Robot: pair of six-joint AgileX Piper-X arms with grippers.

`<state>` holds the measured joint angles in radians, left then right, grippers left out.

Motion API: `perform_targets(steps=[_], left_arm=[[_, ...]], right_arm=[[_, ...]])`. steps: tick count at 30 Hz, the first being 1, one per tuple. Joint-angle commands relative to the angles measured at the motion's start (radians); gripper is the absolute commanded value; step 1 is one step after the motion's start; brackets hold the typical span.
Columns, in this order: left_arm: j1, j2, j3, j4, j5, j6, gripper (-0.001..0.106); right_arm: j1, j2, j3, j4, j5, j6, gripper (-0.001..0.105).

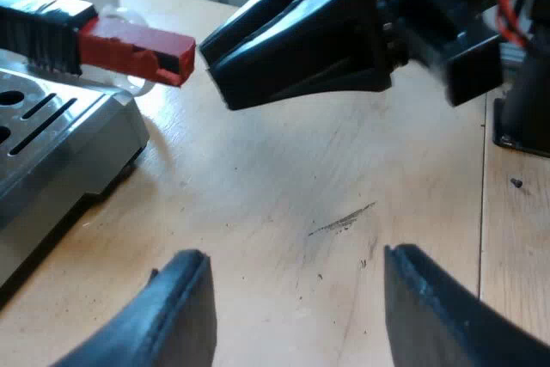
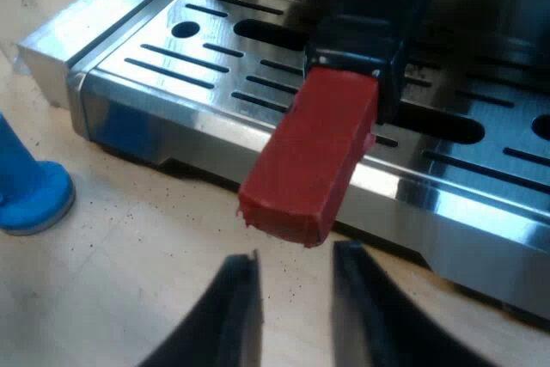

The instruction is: Grind coffee beans and then tamp

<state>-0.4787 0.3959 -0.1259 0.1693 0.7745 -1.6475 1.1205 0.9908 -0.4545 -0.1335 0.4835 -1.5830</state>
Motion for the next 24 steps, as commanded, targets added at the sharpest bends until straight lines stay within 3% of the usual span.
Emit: perform_targets(steps=[1, 7, 15, 24], left_arm=[[-0.004, -0.001, 0.001, -0.019, 0.015, 0.001, 0.048], [-0.004, -0.001, 0.001, -0.019, 0.015, 0.001, 0.048], [-0.004, -0.001, 0.001, -0.019, 0.015, 0.001, 0.048], [-0.004, -0.001, 0.001, -0.019, 0.016, 0.001, 0.048]], right_arm=[[0.003, 0.012, -0.004, -0.031, 0.013, 0.002, 0.013], [0.001, 0.045, -0.004, -0.080, 0.027, 0.002, 0.013], [0.001, 0.068, -0.004, -0.147, 0.144, 0.002, 0.013], [0.001, 0.133, -0.004, -0.241, 0.204, 0.002, 0.013]])
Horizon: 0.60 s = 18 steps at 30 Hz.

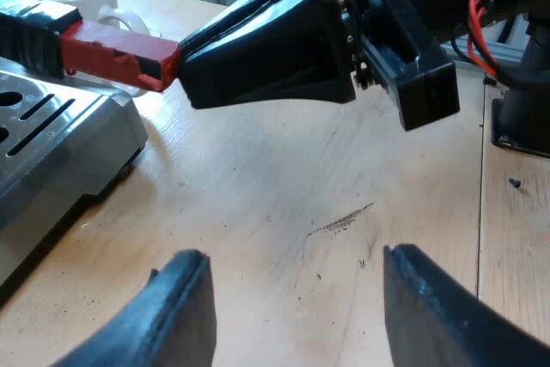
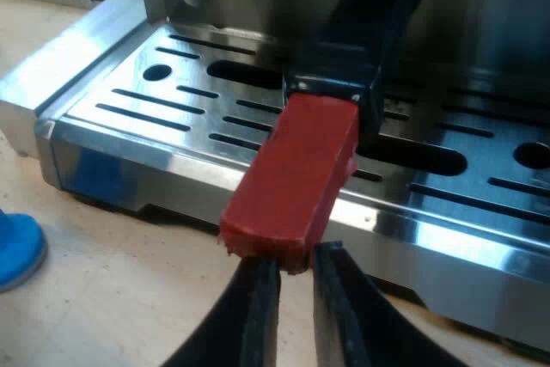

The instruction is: Grind coffee beans and then tamp

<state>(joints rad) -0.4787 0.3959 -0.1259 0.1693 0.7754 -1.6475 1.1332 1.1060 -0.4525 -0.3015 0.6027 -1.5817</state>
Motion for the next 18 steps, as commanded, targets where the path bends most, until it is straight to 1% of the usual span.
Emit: perform_targets(steps=[1, 3, 6, 11, 18], left_arm=[[-0.004, -0.001, 0.001, -0.019, 0.015, 0.001, 0.048], [-0.004, -0.001, 0.001, -0.019, 0.029, 0.001, 0.048], [-0.004, -0.001, 0.001, -0.019, 0.030, 0.001, 0.048], [-0.004, -0.001, 0.001, -0.019, 0.030, 0.001, 0.048], [-0.004, -0.001, 0.001, -0.019, 0.030, 0.001, 0.048]], right_arm=[[-0.012, 0.023, -0.006, -0.084, 0.099, 0.000, 0.013], [-0.012, 0.038, -0.006, -0.109, 0.160, 0.000, 0.013], [-0.012, 0.042, -0.008, -0.114, 0.204, 0.000, 0.013], [-0.012, 0.042, -0.008, -0.114, 0.231, 0.000, 0.013], [-0.012, 0.042, -0.008, -0.114, 0.231, 0.000, 0.013]])
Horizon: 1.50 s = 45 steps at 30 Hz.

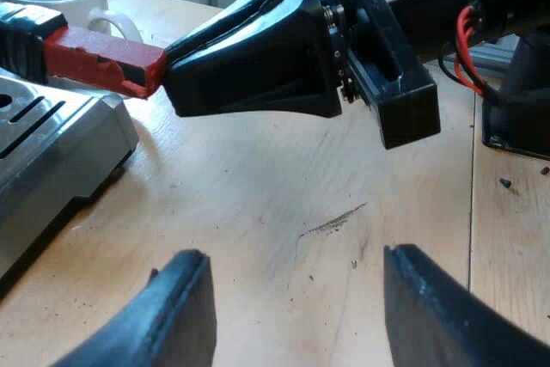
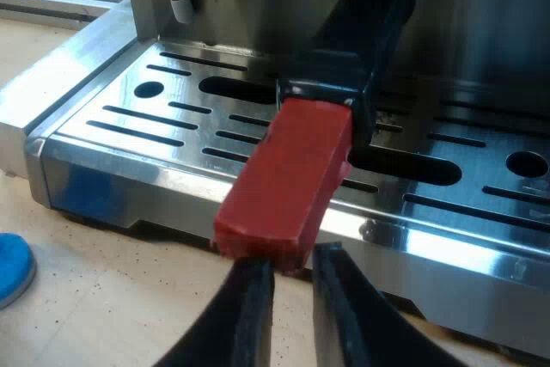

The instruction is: Grind coffee beans and then tamp

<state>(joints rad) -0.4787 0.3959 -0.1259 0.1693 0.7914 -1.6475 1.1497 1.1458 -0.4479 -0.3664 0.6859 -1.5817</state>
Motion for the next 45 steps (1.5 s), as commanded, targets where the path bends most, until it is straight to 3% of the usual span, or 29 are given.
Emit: perform_targets(steps=[1, 8, 15, 17, 27, 31, 35, 36, 39, 42, 45], left_arm=[[-0.004, -0.001, 0.001, -0.019, 0.014, 0.001, 0.048], [-0.004, -0.001, 0.001, -0.048, 0.014, 0.001, 0.048], [-0.004, -0.001, 0.001, -0.048, 0.006, 0.001, 0.048], [-0.004, -0.001, 0.001, -0.048, 0.006, 0.001, 0.048], [-0.004, -0.001, 0.001, -0.048, 0.006, 0.001, 0.048], [-0.004, -0.001, 0.001, -0.048, 0.006, 0.001, 0.048], [-0.004, -0.001, 0.001, -0.048, 0.006, 0.001, 0.048], [-0.004, -0.001, 0.001, -0.048, 0.006, 0.001, 0.048], [-0.004, -0.001, 0.001, -0.048, 0.006, 0.001, 0.048], [-0.004, -0.001, 0.001, -0.048, 0.006, 0.001, 0.048], [-0.004, -0.001, 0.001, -0.048, 0.006, 0.001, 0.048]], right_arm=[[-0.028, 0.002, -0.013, -0.049, 0.148, 0.000, 0.013], [-0.026, 0.002, -0.013, -0.028, 0.096, 0.003, 0.013], [-0.026, -0.001, -0.013, 0.130, -0.044, 0.140, 0.013], [-0.012, -0.001, -0.013, 0.150, -0.056, 0.150, 0.013], [0.153, -0.007, -0.013, 0.202, 0.039, 0.150, 0.013], [0.231, -0.054, -0.018, 0.232, 0.171, 0.150, 0.013], [0.279, -0.130, -0.018, 0.241, 0.193, 0.144, 0.015], [0.283, -0.141, -0.018, 0.246, 0.193, 0.144, 0.017], [0.297, -0.183, -0.036, 0.299, 0.223, 0.145, 0.037], [0.298, -0.211, -0.070, 0.374, 0.248, 0.145, 0.064], [0.298, -0.219, -0.112, 0.449, 0.245, 0.145, 0.073]])
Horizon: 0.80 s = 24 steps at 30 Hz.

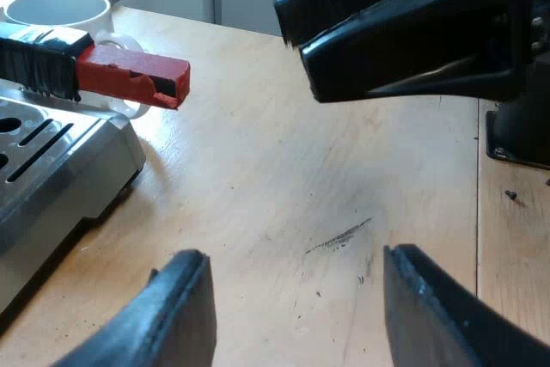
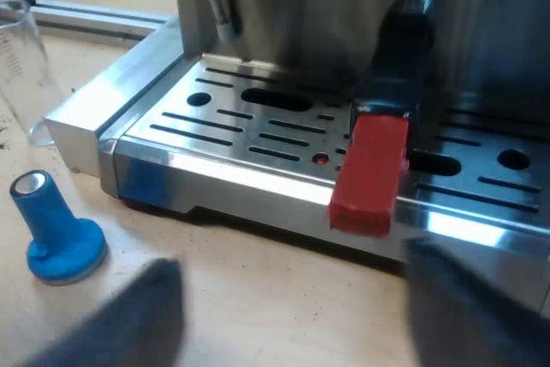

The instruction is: Grind coffee beans and then tamp

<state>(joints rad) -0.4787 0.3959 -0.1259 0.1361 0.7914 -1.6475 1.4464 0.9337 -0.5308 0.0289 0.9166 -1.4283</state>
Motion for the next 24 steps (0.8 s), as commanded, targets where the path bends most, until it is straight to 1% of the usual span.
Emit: perform_targets(steps=[1, 2, 4, 5, 6, 8, 9, 11, 13, 15, 18, 20, 21, 24], left_arm=[[-0.004, -0.001, 0.001, -0.015, 0.006, 0.001, 0.048], [-0.004, -0.001, 0.001, -0.015, 0.006, 0.001, 0.048], [-0.004, -0.001, 0.001, -0.015, 0.006, 0.001, 0.048], [-0.004, -0.001, 0.001, -0.015, 0.006, 0.001, 0.048], [-0.004, -0.001, 0.001, -0.015, 0.006, 0.001, 0.048], [-0.004, -0.001, 0.001, -0.015, 0.006, 0.001, 0.048], [-0.004, -0.001, 0.001, -0.015, 0.006, 0.001, 0.048], [-0.004, -0.001, 0.001, -0.015, 0.006, 0.001, 0.048], [-0.004, -0.001, 0.001, -0.015, 0.006, 0.001, 0.048], [-0.004, -0.001, 0.001, -0.017, 0.006, 0.001, 0.048], [-0.004, -0.001, 0.001, -0.045, 0.006, -0.001, 0.048], [-0.004, -0.001, 0.001, -0.055, 0.006, -0.005, 0.048], [-0.004, -0.001, 0.001, -0.058, 0.003, -0.005, 0.048], [-0.004, -0.001, 0.001, -0.107, -0.034, -0.005, 0.048]], right_arm=[[0.001, -0.007, -0.054, 0.088, 0.015, -0.003, 0.073], [-0.001, -0.007, -0.071, 0.119, 0.015, -0.002, 0.072], [-0.013, -0.007, -0.119, 0.204, 0.015, 0.028, 0.072], [-0.025, -0.007, -0.139, 0.250, 0.013, 0.058, 0.072], [-0.030, -0.007, -0.146, 0.257, 0.011, 0.072, 0.072], [-0.081, -0.007, -0.188, 0.338, -0.022, 0.128, 0.072], [-0.093, -0.007, -0.193, 0.354, -0.040, 0.133, 0.072], [-0.145, -0.002, -0.217, 0.404, -0.119, 0.133, 0.072], [-0.164, 0.003, -0.228, 0.421, -0.149, 0.133, 0.072], [-0.218, 0.035, -0.257, 0.442, -0.229, 0.133, 0.072], [-0.268, 0.087, -0.298, 0.463, -0.282, 0.133, 0.072], [-0.297, 0.128, -0.332, 0.478, -0.338, 0.133, 0.072], [-0.302, 0.135, -0.341, 0.479, -0.348, 0.133, 0.072], [-0.327, 0.184, -0.380, 0.487, -0.384, 0.133, 0.072]])
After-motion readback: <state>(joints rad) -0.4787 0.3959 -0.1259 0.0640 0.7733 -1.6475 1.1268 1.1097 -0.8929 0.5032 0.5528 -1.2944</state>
